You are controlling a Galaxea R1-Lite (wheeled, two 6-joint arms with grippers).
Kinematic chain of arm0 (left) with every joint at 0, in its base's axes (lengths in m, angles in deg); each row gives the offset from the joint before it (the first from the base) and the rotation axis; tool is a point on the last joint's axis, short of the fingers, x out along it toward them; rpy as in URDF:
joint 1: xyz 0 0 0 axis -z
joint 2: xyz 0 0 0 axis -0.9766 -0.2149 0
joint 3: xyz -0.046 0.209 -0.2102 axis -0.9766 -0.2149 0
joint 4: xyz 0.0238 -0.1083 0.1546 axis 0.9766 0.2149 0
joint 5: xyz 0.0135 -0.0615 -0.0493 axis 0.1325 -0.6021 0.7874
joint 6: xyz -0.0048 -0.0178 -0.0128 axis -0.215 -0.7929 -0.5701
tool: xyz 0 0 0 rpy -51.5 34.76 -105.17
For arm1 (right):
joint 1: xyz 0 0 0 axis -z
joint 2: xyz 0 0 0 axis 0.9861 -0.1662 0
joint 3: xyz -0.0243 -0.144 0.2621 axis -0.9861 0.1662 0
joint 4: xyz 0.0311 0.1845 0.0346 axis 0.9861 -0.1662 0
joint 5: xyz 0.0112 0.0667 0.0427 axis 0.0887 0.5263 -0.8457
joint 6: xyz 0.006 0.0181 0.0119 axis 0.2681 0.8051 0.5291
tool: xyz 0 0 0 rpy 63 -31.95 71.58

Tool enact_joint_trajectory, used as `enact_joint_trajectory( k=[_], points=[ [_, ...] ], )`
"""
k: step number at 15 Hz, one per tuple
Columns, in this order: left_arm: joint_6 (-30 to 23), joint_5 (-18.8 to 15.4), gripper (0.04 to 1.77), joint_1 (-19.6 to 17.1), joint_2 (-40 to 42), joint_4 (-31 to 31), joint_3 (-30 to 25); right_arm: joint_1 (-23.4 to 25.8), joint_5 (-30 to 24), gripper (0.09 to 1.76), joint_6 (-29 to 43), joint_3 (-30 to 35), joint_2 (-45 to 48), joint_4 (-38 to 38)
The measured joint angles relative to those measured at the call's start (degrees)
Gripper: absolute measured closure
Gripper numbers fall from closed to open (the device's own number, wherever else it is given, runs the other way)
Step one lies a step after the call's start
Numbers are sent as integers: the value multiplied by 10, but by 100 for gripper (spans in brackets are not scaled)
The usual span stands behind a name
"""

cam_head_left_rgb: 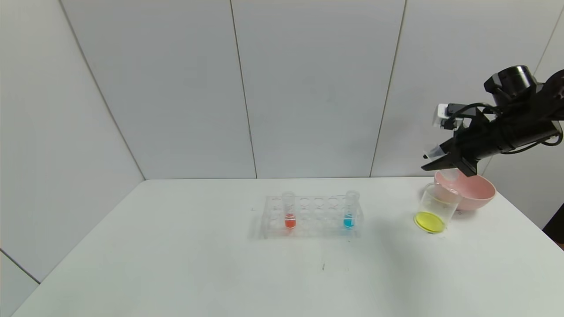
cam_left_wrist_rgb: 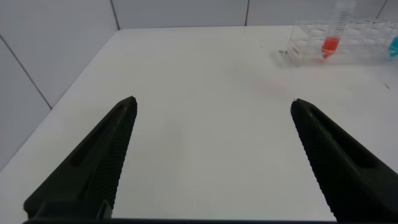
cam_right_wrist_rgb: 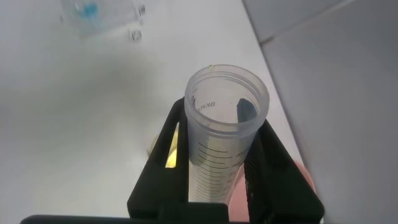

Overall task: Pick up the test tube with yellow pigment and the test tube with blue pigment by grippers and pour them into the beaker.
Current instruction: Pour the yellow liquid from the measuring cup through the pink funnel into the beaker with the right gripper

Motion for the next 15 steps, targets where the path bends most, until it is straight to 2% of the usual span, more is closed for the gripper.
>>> enact_joint_trajectory(
  k=[1, 2, 6, 8, 13, 15],
  points=[
    [0, 0, 5, 0, 0, 0, 0, 7, -75, 128, 24, 0, -3, 41],
    [0, 0, 5, 0, 0, 0, 0, 15, -127, 128, 60, 2, -8, 80],
    [0, 0, 5, 0, 0, 0, 0, 40, -143, 128, 209, 14, -9, 119],
    [0, 0, 5, 0, 0, 0, 0, 58, -145, 128, 280, 37, -2, 186],
    [0, 0, 5, 0, 0, 0, 0, 101, -141, 128, 504, 189, 30, 516],
    [0, 0, 5, 0, 0, 0, 0, 113, -126, 128, 548, 273, 45, 648]
  ],
)
